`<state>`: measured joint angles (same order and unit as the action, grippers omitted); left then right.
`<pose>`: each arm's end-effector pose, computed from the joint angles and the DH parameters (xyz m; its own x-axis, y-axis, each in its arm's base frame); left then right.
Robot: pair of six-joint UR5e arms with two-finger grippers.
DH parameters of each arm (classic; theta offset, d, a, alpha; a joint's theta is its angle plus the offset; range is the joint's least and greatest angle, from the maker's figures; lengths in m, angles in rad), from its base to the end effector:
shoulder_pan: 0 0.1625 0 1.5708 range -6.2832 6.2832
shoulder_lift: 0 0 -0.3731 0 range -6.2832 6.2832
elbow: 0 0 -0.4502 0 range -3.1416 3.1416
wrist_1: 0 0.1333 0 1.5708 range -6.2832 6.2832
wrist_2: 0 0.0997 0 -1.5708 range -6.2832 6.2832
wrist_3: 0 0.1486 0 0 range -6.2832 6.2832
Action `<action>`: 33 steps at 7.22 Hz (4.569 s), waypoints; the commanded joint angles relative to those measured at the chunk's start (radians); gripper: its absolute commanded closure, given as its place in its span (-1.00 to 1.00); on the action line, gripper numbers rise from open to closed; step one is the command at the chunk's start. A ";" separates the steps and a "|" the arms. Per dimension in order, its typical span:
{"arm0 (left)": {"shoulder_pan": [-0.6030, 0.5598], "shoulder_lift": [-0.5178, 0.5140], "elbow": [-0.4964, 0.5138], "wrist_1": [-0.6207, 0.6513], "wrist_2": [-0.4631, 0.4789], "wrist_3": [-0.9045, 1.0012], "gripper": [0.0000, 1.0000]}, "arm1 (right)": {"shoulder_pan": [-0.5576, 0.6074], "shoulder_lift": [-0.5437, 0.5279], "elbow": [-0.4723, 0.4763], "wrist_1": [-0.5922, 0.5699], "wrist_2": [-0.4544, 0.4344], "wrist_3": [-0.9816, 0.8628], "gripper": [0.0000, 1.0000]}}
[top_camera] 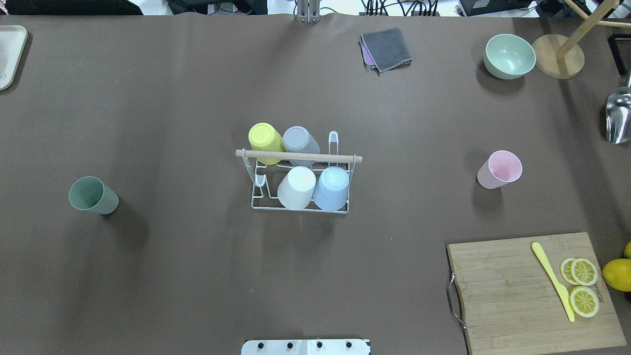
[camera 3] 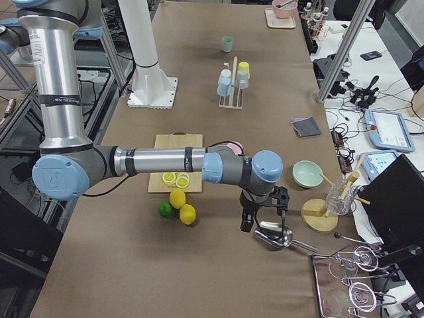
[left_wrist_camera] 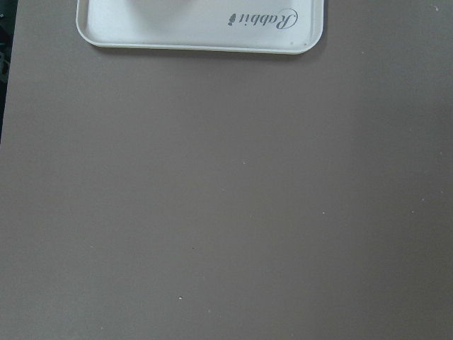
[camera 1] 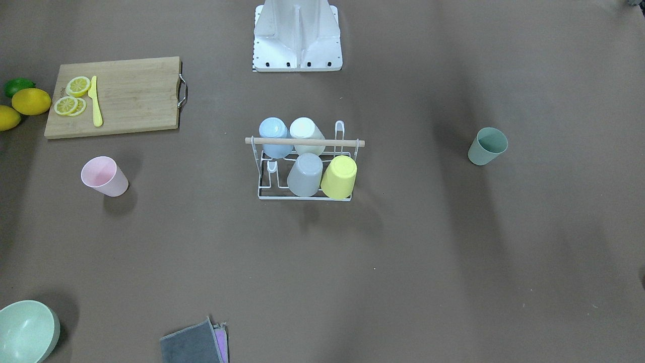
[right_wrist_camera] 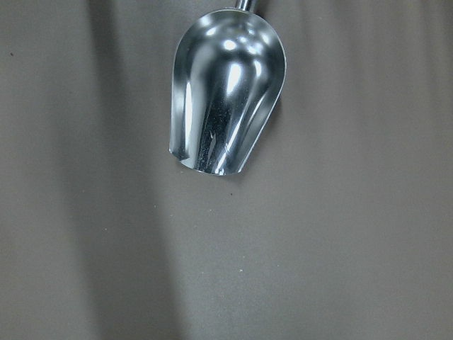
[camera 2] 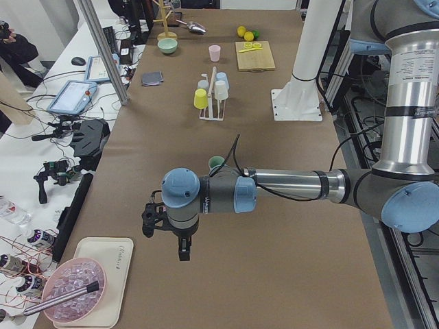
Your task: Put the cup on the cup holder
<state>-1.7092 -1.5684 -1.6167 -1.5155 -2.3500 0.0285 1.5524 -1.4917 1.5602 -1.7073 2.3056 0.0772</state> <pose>-0.1041 -0.5381 0.6229 0.7072 -0.0781 -0.7027 0.1178 0.9930 0.0082 0.0232 -0.5711 0.6204 0.7419 0.1087 0.6617 -0.0390 0.9921 -0.1193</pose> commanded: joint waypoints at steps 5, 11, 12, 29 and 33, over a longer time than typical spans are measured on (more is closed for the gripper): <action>0.000 -0.001 0.003 -0.025 0.000 -0.001 -0.95 | -0.162 0.093 -0.005 -0.011 0.023 0.111 -0.99; 0.000 -0.117 -0.051 -0.023 0.000 -0.119 -0.95 | -0.334 0.385 -0.272 -0.012 0.063 0.216 -1.00; 0.002 -0.187 0.007 -0.012 0.020 -0.120 -0.95 | -0.363 0.410 -0.326 -0.011 0.092 0.216 -1.00; 0.517 -0.691 0.411 0.871 -0.128 -0.170 -0.94 | -0.543 0.614 -0.558 -0.569 0.239 -0.152 -1.00; 0.627 -0.680 0.413 0.802 -0.173 -0.168 -0.94 | -0.566 0.613 -0.575 -0.613 0.242 -0.152 -0.98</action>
<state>-1.1274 -2.2495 -1.2055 -0.6827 -2.5133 -0.1402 0.9950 -0.8784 0.9880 -2.3054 2.5466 -0.0761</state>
